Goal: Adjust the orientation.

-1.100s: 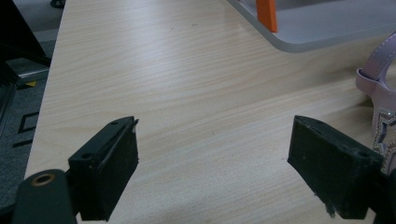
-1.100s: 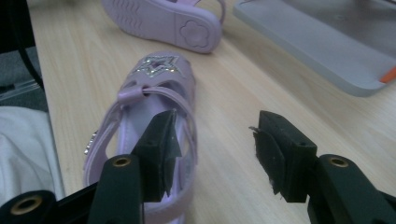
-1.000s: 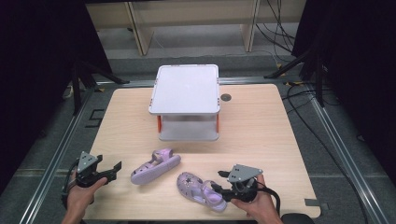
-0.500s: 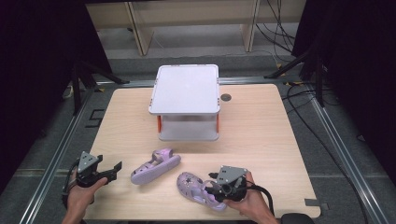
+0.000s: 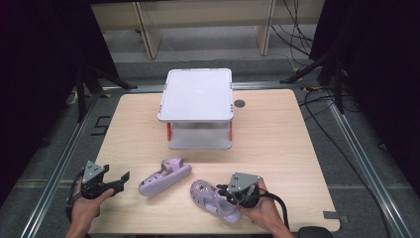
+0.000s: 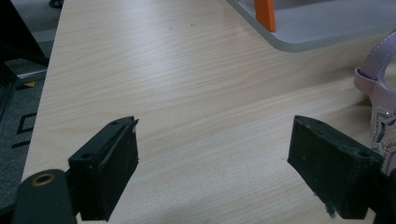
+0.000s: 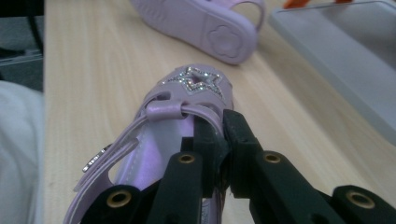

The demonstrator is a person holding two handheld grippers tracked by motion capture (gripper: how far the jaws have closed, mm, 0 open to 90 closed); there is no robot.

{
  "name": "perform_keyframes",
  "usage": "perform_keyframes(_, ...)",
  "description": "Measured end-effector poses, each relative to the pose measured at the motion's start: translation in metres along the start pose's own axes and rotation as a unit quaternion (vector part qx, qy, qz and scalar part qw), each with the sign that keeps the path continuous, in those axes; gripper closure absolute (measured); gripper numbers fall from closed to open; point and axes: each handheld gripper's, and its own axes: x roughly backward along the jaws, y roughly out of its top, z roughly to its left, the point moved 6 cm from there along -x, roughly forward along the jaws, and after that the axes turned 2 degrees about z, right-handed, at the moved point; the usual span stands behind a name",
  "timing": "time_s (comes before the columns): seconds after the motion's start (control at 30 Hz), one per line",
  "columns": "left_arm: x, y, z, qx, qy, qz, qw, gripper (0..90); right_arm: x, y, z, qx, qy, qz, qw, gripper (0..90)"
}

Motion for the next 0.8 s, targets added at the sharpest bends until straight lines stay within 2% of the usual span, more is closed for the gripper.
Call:
perform_keyframes(0.13, 0.0, 0.0, 0.0, 0.002, 0.0, 0.001, 1.0, 15.3, 0.007, -0.003, -0.013, -0.022, -0.035, -0.002, 0.9991, 85.1)
perform_keyframes(0.23, -0.001, 0.0, -0.001, 0.0, -0.004, 0.0, 1.0, 15.3, 0.009, -0.006, -0.024, -0.048, -0.063, -0.001, 0.9968, 85.1)
perform_keyframes(0.33, -0.001, 0.0, -0.001, 0.001, -0.003, -0.002, 1.0, 15.3, 0.007, -0.007, -0.031, -0.07, -0.079, 0.004, 0.9944, 84.5)
perform_keyframes(0.43, 0.0, 0.0, 0.0, 0.004, 0.001, -0.001, 1.0, 15.3, 0.007, -0.005, -0.034, -0.072, -0.088, 0.003, 0.9936, 84.0)
perform_keyframes(0.63, 0.0, 0.0, 0.0, 0.001, 0.0, 0.0, 1.0, 15.3, 0.006, -0.003, -0.023, -0.102, -0.072, -0.004, 0.9922, 80.4)
perform_keyframes(0.7, 0.0, 0.0, 0.0, 0.002, 0.0, 0.0, 1.0, 15.3, 0.005, -0.003, -0.021, -0.106, -0.07, -0.006, 0.9919, 79.9)
perform_keyframes(0.77, 0.0, 0.0, 0.0, 0.004, -0.001, -0.004, 1.0, 15.3, 0.003, -0.002, -0.017, -0.128, -0.057, -0.009, 0.9901, 77.6)
perform_keyframes(0.8, 0.0, 0.0, 0.0, 0.004, -0.001, -0.004, 1.0, 15.3, 0.003, -0.002, -0.017, -0.128, -0.057, -0.009, 0.9901, 77.6)
